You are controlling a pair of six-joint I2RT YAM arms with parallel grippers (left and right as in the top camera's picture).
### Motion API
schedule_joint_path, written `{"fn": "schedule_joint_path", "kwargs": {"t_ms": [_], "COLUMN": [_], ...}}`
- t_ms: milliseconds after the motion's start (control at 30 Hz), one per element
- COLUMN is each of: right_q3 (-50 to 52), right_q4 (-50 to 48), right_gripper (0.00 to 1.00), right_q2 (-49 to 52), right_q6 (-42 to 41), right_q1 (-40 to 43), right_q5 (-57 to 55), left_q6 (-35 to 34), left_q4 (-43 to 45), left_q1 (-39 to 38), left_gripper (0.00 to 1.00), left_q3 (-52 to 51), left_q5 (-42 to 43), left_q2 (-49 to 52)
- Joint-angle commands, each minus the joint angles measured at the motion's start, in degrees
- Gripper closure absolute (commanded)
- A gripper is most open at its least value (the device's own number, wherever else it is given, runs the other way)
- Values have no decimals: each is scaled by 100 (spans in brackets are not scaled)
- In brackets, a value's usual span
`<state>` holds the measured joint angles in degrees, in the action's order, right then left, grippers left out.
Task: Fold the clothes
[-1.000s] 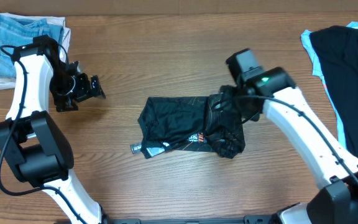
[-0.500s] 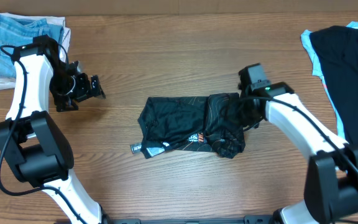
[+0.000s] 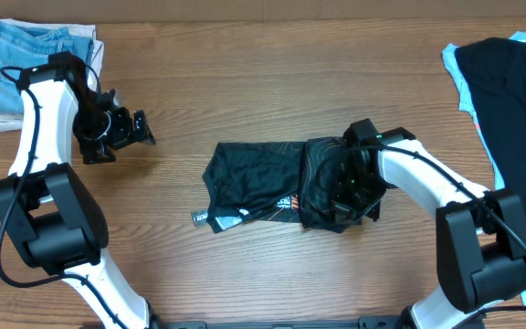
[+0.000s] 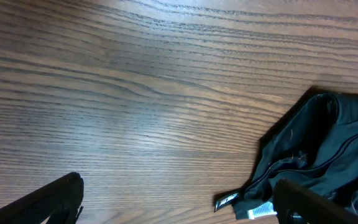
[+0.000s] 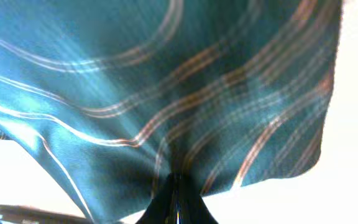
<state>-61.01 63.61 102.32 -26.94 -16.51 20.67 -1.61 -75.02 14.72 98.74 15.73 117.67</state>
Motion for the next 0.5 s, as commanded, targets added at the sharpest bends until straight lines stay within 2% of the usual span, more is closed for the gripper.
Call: {"fn": "schedule_joint_path", "kwargs": {"t_ms": [0,133,267,467], "right_q3": [-24,-83,-225,-232], "right_q4": [57,-483,-1436,-2627], "right_gripper": [96,96,96,94], "right_q2": [-260,-492,-702,-573], "right_q6": [35,-55,-72,-111], "right_q1": [-15,-13,-2,-2], "right_q5": [72,153,153,33], "left_q6": [-79,-79,-79,-92], "left_q4": [15,13,4,0], "left_q1": [-28,-28,-28,-28], "left_gripper": [0,0,0,0], "left_q3": [74,74,74,74], "left_q5": [83,83,83,83], "left_q2": [17,17,17,17]}}
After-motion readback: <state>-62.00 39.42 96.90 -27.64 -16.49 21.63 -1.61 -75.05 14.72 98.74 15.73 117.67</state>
